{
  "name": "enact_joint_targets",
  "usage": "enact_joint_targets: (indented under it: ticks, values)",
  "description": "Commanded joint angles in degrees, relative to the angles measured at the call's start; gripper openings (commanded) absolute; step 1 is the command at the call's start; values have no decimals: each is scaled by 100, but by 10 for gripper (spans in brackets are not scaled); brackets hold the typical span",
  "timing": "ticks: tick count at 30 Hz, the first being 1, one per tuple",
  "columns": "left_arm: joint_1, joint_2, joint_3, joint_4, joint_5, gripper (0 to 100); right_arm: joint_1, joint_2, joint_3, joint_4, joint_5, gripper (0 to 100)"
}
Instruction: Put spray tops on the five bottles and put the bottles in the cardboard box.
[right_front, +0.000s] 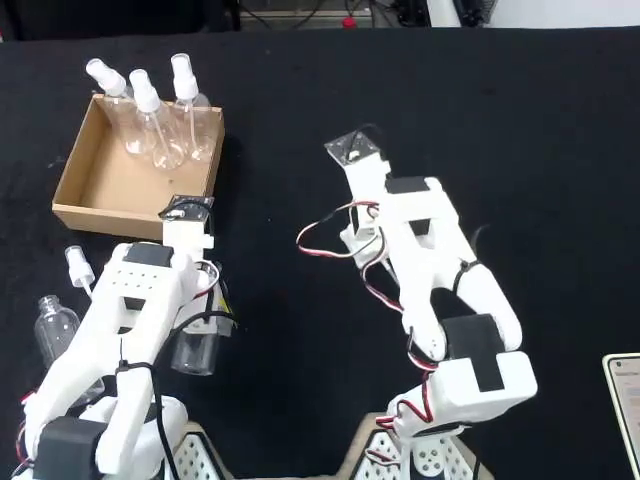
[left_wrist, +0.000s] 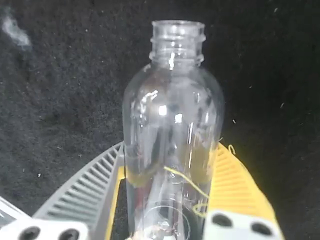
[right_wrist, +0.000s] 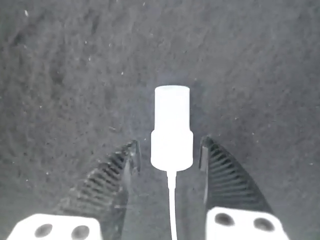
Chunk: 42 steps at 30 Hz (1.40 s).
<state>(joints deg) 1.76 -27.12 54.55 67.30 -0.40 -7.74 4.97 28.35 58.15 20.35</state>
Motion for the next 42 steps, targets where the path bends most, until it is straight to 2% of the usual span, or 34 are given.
enact_joint_targets:
  ticks: [1,9,13,15,20,23,26,31,34,36,39,42]
  values:
    - [84,-105,-31,-35,-62,226,-26,-22,92,-290,26,188]
    - [84,-105,-22,0,-79,227,-26,-22,453,-703,0,183]
    - [180,-105,-31,0,-88,228,141,-92,409,-677,0,90]
    - [479,-105,-22,9,-88,228,352,-215,251,-633,-79,54]
    - [1780,-53,22,9,-97,228,914,-629,-136,-26,-202,60]
    - [2220,-44,-13,18,-97,229,1178,-787,-136,220,-193,60]
    - [2220,-44,-31,18,-88,253,1319,-787,-101,360,-185,60]
    - [1666,-44,4,18,-79,436,1310,-813,-48,352,-185,60]
    - [1182,-97,-171,202,-105,427,1301,-831,-66,352,-185,60]
    - [1024,-105,-488,607,-404,403,1301,-831,-66,352,-185,60]
    - [1015,-53,-1077,1108,-1064,384,1310,-840,-75,378,-193,57]
    - [1174,-44,-1385,1143,-1521,384,1363,-848,-57,396,-185,57]
